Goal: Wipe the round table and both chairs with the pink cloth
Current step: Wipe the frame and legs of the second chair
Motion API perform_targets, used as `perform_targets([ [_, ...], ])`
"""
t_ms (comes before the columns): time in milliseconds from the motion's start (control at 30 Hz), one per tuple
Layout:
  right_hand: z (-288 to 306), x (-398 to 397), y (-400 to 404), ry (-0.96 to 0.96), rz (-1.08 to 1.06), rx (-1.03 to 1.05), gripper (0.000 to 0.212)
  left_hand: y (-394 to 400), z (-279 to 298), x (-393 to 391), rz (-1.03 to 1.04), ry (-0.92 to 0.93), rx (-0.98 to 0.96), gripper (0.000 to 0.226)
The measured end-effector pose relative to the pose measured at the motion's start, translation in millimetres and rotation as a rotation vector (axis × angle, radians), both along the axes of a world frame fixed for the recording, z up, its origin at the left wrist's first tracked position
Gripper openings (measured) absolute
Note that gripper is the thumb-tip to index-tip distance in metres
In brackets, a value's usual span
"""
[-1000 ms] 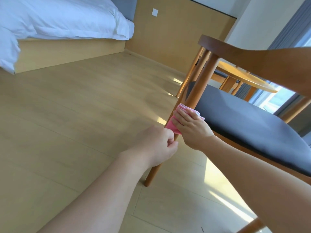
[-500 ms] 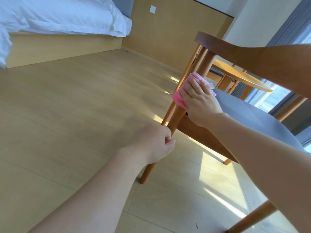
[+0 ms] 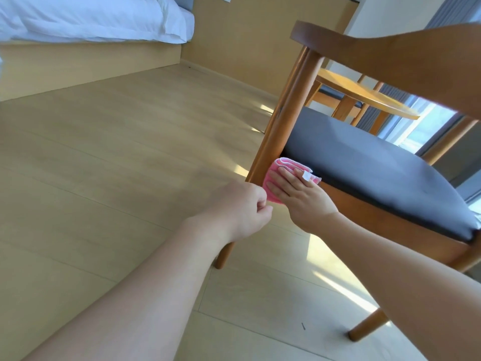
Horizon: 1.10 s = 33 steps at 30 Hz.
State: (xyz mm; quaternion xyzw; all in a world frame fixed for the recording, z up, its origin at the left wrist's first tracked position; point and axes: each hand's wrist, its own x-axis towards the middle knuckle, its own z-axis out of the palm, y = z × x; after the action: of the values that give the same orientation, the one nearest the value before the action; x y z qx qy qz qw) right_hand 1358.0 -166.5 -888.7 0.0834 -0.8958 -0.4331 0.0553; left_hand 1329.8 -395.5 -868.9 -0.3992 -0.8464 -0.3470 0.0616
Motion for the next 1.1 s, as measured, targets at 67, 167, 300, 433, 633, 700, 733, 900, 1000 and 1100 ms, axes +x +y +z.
perform_targets([
  [67,-1.0,2.6,3.0,0.003,-0.006,0.014,0.062,3.8,0.2,3.4,-0.012,0.002,-0.017,0.041],
  [167,-2.0,5.8,8.3,0.01,0.005,0.008,0.061,9.3,-0.4,10.8,-0.026,0.006,-0.034,0.04],
  [300,-6.1,25.2,23.9,0.013,0.007,-0.033,0.062,23.3,-4.3,23.9,-0.09,0.006,-0.074,0.04],
  [433,-6.3,49.6,41.1,0.035,0.014,-0.105,0.063,40.1,-7.9,35.8,-0.153,-0.04,-0.091,0.038],
  [633,-6.1,88.7,75.5,0.108,0.078,-0.108,0.059,67.3,-7.4,60.1,-0.213,0.029,-0.109,0.04],
  [700,-8.7,101.1,90.5,0.132,0.117,-0.109,0.056,75.8,-6.7,67.2,-0.216,0.052,-0.114,0.041],
  [733,-9.8,106.8,98.1,0.139,0.132,-0.111,0.056,80.4,-6.6,70.8,-0.221,0.055,-0.113,0.041],
  [900,-13.7,142.9,137.1,0.148,0.112,-0.103,0.056,108.0,-8.2,92.6,-0.278,0.02,-0.111,0.039],
  [1000,-11.9,170.8,160.6,0.121,0.042,-0.084,0.058,130.1,-9.9,107.4,-0.305,-0.008,-0.12,0.037],
  [1100,-7.3,197.9,181.1,0.114,-0.006,-0.058,0.059,152.8,-12.2,123.2,-0.334,-0.012,-0.109,0.04],
])
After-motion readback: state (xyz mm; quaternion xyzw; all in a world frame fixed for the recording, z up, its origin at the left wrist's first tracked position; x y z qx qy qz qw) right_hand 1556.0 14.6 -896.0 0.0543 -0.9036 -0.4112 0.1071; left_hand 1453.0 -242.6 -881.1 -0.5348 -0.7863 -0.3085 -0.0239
